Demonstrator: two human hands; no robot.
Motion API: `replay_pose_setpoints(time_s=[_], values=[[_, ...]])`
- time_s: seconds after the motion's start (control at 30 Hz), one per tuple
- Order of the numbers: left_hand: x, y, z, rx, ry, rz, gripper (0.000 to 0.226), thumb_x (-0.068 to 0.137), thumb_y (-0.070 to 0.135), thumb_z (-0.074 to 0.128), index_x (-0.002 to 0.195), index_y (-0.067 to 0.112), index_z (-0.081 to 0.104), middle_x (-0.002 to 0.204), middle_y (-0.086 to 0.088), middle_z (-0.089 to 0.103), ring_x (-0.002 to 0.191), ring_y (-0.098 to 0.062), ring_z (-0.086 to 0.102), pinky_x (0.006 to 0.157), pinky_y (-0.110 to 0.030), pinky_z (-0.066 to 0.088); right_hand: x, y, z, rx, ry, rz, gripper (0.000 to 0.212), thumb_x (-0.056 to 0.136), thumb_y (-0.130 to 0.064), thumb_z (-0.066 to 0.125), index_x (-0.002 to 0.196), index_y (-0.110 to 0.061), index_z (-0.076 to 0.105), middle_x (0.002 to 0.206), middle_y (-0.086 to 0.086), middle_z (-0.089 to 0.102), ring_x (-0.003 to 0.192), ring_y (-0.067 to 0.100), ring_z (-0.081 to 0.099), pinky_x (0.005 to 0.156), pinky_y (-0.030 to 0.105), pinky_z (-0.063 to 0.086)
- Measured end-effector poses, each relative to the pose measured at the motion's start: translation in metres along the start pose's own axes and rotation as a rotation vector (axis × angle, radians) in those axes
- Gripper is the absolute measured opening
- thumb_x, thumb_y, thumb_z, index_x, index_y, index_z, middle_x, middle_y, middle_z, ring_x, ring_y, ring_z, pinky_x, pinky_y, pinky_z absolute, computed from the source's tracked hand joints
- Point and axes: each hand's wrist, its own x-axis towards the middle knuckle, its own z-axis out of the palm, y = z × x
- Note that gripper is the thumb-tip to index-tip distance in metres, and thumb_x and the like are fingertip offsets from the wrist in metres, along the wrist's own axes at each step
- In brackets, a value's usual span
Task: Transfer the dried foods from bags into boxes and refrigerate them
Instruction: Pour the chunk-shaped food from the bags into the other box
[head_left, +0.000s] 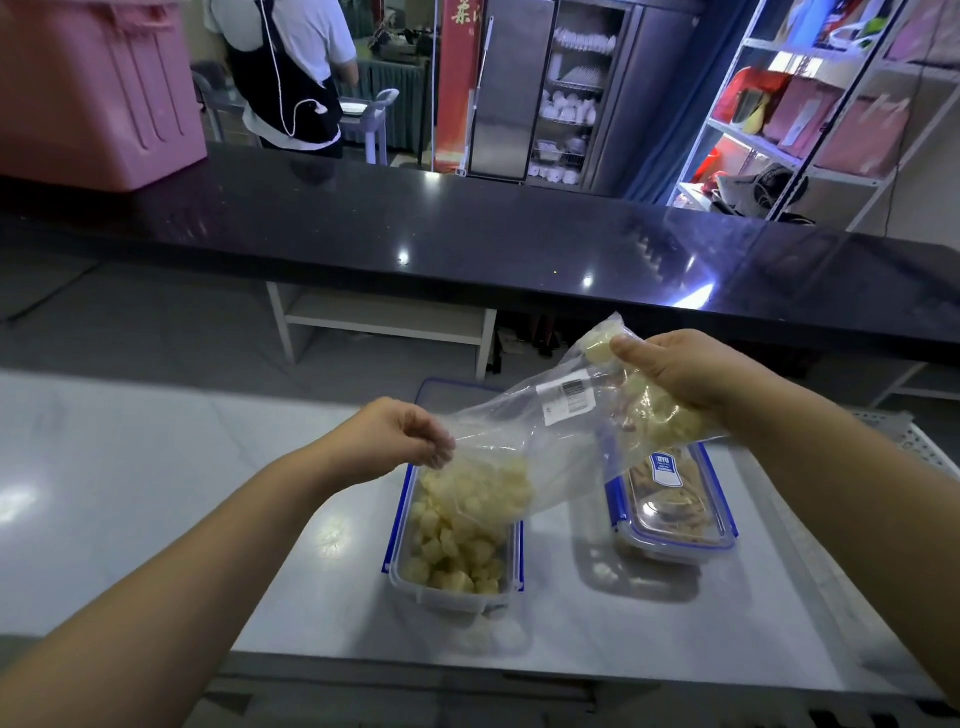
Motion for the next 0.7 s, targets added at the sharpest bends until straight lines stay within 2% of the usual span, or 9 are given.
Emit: replay_pose_setpoints(time_s=[0.1,0.27,0.4,0.5,0.57,0.63,0.7], values=[[-0.003,0.002,0.000,0.004,-0.027,0.000,0.018,0.084,-0.005,0.059,0.092,0.006,0.072,0.083,-0.007,0.075,0.079,-0.016,0.071,0.076,-0.024,0.057,0.000,0.000,-0.002,0.022,-0.021,0.020,0.042,0.089,-0.040,0.061,0.096,0.001,0.067,0.088,0.024,0.071,0.071,0.038,0.070,0.070,0.053,0.058],[-0.002,0.008,-0.005,-0.010,0.066,0.024,0.020,0.085,-0.005,0.058,0.091,0.009,0.071,0.084,-0.006,0.074,0.078,-0.013,0.071,0.072,-0.020,0.055,-0.001,-0.006,0.001,0.077,0.022,0.006,0.041,0.087,-0.040,0.064,0.100,-0.001,0.066,0.094,0.024,0.070,0.079,0.043,0.070,0.072,0.063,0.054],[-0.002,0.008,-0.010,-0.012,0.105,0.021,0.020,0.085,-0.004,0.058,0.090,0.010,0.071,0.083,-0.005,0.074,0.077,-0.013,0.071,0.071,-0.019,0.055,0.001,-0.007,0.005,0.066,0.018,-0.013,0.041,0.088,-0.041,0.062,0.100,-0.002,0.066,0.089,0.021,0.071,0.073,0.037,0.070,0.069,0.054,0.058],[-0.004,0.002,-0.013,-0.002,0.010,-0.009,0.020,0.084,-0.007,0.057,0.089,0.006,0.072,0.084,-0.010,0.074,0.079,-0.019,0.071,0.076,-0.026,0.057,0.002,-0.005,0.006,0.064,-0.019,-0.012,0.040,0.090,-0.039,0.060,0.098,0.000,0.066,0.078,0.018,0.070,0.054,0.027,0.069,0.050,0.037,0.057],[-0.005,-0.001,-0.014,-0.003,-0.016,-0.015,0.021,0.084,-0.007,0.057,0.089,0.006,0.073,0.083,-0.009,0.075,0.080,-0.019,0.071,0.077,-0.028,0.057,0.004,-0.004,0.007,0.069,-0.031,-0.021,0.038,0.091,-0.036,0.059,0.098,0.001,0.065,0.074,0.016,0.068,0.046,0.021,0.066,0.045,0.029,0.053],[-0.003,-0.001,-0.015,-0.005,0.055,0.000,0.020,0.085,-0.005,0.057,0.090,0.008,0.072,0.083,-0.008,0.074,0.078,-0.015,0.071,0.074,-0.023,0.057,0.006,-0.004,0.008,0.077,-0.007,-0.045,0.038,0.091,-0.035,0.059,0.096,0.002,0.064,0.074,0.016,0.067,0.047,0.020,0.065,0.046,0.029,0.054],[0.002,0.002,-0.015,-0.035,0.142,0.023,0.019,0.085,-0.005,0.058,0.090,0.007,0.071,0.084,-0.007,0.074,0.074,-0.010,0.070,0.069,-0.017,0.055,0.009,-0.006,0.008,0.067,0.029,-0.078,0.038,0.090,-0.037,0.060,0.095,0.000,0.065,0.079,0.018,0.070,0.057,0.025,0.067,0.060,0.038,0.059]])
